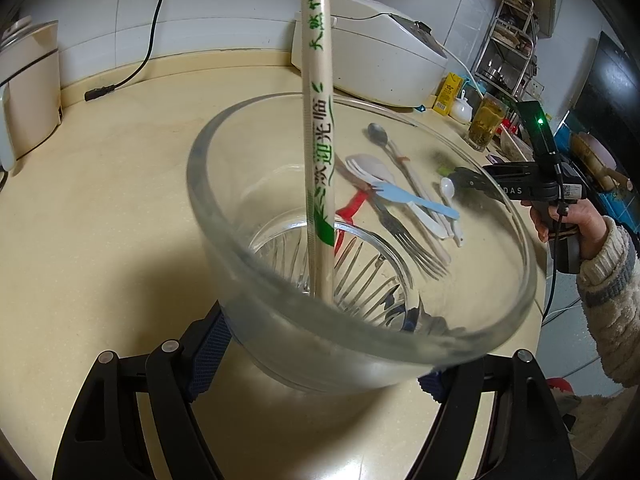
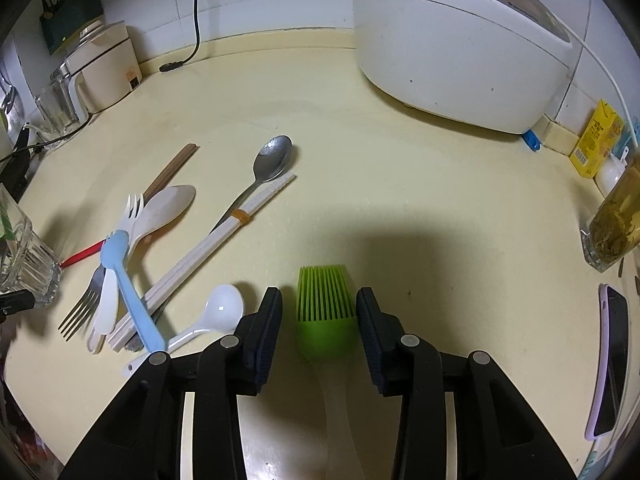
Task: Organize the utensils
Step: 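Lift the green silicone brush off the counter with the right tool, then carry the brush with the right tool over the glass cup held by the left tool, then lower the brush into the glass cup and open the right tool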
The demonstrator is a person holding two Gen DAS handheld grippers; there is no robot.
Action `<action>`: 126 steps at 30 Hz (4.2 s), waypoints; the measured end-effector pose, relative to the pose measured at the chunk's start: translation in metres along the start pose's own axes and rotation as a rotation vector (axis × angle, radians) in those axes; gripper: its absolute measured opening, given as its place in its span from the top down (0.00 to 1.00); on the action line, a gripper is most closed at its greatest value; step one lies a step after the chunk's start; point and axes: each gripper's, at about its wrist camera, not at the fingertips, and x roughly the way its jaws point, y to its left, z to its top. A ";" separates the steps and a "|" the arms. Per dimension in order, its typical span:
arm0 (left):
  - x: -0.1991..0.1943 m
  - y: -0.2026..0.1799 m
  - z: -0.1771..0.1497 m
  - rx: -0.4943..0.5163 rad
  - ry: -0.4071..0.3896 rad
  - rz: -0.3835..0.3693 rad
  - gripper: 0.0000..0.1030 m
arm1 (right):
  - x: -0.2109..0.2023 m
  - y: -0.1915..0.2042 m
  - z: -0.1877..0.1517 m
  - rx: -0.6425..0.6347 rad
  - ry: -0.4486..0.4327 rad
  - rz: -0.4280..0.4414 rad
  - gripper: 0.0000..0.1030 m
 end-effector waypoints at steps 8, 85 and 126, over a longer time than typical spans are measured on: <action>0.000 -0.002 0.000 0.005 0.002 0.005 0.21 | 0.001 0.000 0.002 -0.048 0.018 0.001 0.62; -0.002 0.001 0.000 -0.004 -0.002 -0.008 0.21 | -0.165 0.125 0.066 -0.035 -0.523 0.472 0.70; 0.001 0.000 0.002 -0.006 0.006 -0.008 0.21 | -0.105 0.185 0.069 -0.085 -0.444 0.454 0.69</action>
